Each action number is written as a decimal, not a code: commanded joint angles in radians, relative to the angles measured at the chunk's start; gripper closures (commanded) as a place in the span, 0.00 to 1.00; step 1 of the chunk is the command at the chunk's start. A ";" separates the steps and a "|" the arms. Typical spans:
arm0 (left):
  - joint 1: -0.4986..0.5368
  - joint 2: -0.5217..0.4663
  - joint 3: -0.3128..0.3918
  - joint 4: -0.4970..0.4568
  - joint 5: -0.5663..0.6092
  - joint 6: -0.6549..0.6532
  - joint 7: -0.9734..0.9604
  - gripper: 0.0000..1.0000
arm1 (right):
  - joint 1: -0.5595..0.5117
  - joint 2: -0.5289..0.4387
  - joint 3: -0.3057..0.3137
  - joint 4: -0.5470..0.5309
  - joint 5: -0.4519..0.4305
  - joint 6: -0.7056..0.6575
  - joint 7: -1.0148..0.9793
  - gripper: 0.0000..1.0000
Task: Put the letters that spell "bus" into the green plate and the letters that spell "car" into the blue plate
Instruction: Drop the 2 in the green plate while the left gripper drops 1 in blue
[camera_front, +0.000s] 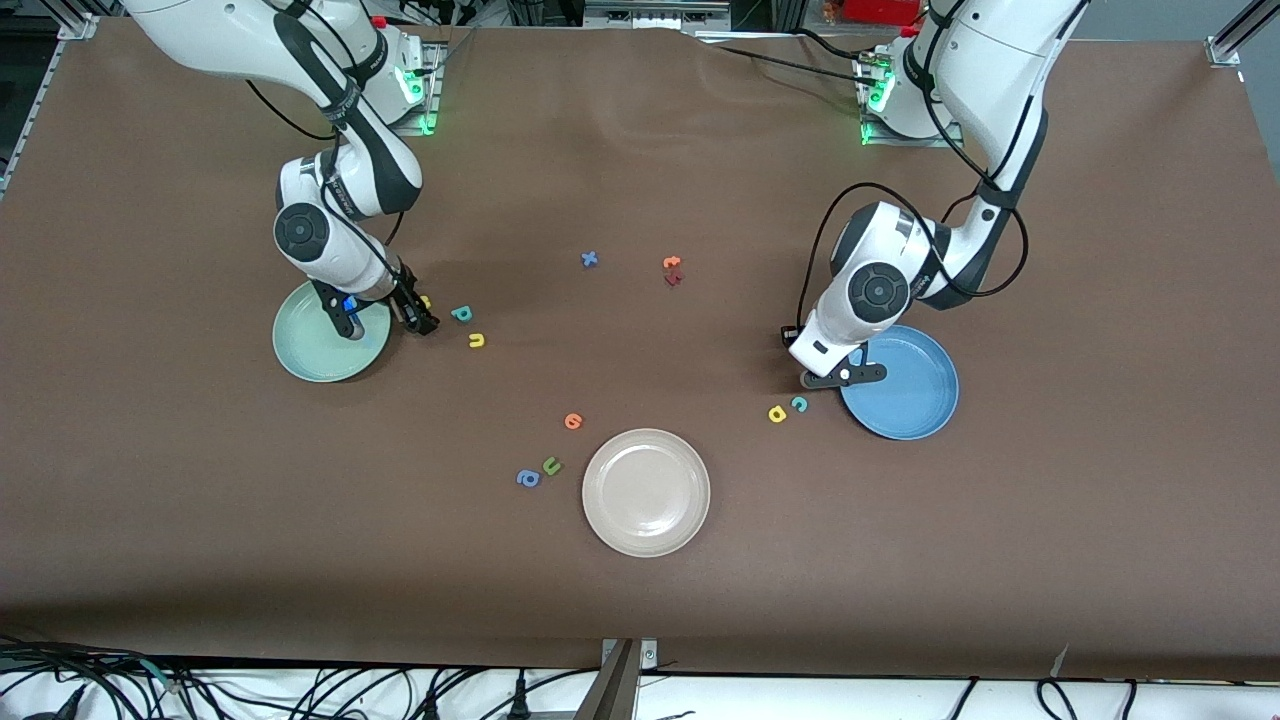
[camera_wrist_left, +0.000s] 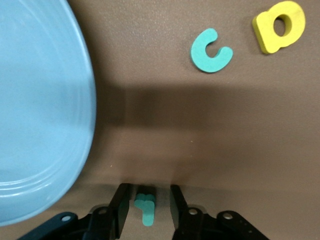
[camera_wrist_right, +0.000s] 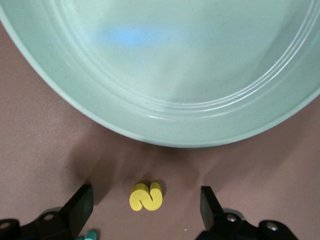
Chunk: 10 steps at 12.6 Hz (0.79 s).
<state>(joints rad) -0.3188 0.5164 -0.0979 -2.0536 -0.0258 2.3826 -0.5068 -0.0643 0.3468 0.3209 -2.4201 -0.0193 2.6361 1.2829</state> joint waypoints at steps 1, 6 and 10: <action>-0.002 -0.013 0.003 -0.026 -0.014 -0.005 0.010 0.63 | -0.006 0.001 0.009 -0.013 -0.001 0.022 0.016 0.33; 0.003 -0.030 -0.003 -0.046 -0.014 -0.022 0.010 0.63 | -0.005 0.006 0.010 -0.013 -0.002 0.022 0.000 0.58; 0.003 -0.030 -0.005 -0.042 -0.014 -0.037 0.011 0.84 | -0.005 0.004 0.012 -0.013 -0.002 0.012 -0.002 0.87</action>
<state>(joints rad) -0.3184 0.5068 -0.1008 -2.0626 -0.0257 2.3623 -0.5066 -0.0639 0.3318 0.3259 -2.4229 -0.0193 2.6290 1.2843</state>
